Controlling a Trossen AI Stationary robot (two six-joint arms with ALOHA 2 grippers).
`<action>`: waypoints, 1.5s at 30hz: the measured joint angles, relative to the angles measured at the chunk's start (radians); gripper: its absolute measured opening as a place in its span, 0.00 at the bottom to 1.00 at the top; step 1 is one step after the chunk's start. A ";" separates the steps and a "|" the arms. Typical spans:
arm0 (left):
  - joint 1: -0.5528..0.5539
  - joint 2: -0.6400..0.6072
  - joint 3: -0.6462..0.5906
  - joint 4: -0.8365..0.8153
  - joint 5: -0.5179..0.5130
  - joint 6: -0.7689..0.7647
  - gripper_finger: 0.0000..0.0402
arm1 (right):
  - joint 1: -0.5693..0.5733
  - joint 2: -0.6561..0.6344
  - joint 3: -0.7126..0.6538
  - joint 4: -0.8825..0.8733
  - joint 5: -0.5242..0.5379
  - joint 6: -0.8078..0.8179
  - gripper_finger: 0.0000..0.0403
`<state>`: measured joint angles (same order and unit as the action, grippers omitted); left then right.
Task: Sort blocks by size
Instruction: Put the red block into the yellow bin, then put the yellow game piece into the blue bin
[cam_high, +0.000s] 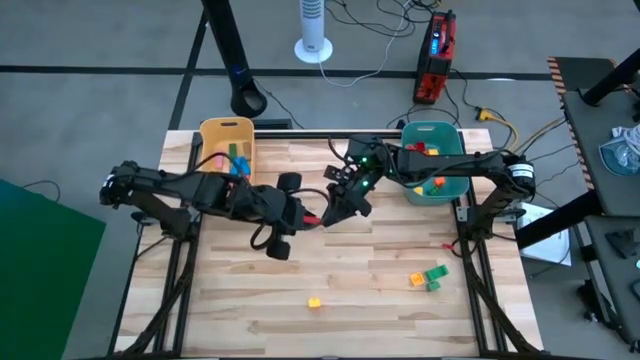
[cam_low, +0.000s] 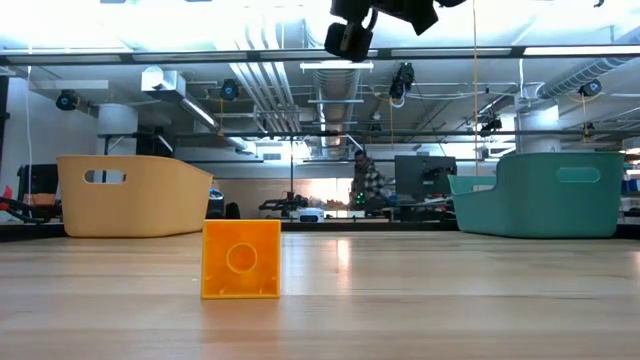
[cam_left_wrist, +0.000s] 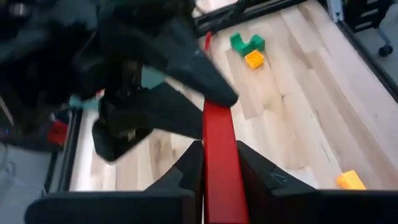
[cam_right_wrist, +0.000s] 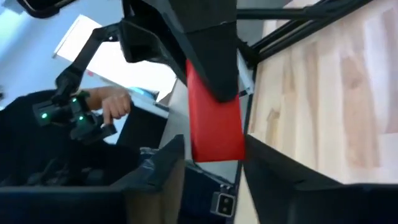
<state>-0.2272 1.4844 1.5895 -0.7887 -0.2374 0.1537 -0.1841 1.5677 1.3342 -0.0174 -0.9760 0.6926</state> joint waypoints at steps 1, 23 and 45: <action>0.002 -0.002 0.000 -0.017 -0.007 -0.018 0.10 | -0.004 0.000 0.000 -0.001 0.004 -0.001 0.36; 0.953 -0.195 -0.317 -0.527 0.057 -0.499 0.10 | -0.161 -0.013 -0.004 -0.293 0.535 -0.059 0.35; 0.594 -0.365 -0.247 -0.463 0.013 -0.852 0.55 | 0.234 -0.015 -0.001 -0.301 0.798 -0.297 0.14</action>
<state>0.3668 1.1192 1.3428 -1.2518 -0.2239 -0.6982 0.0498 1.5528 1.3329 -0.3185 -0.1779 0.3960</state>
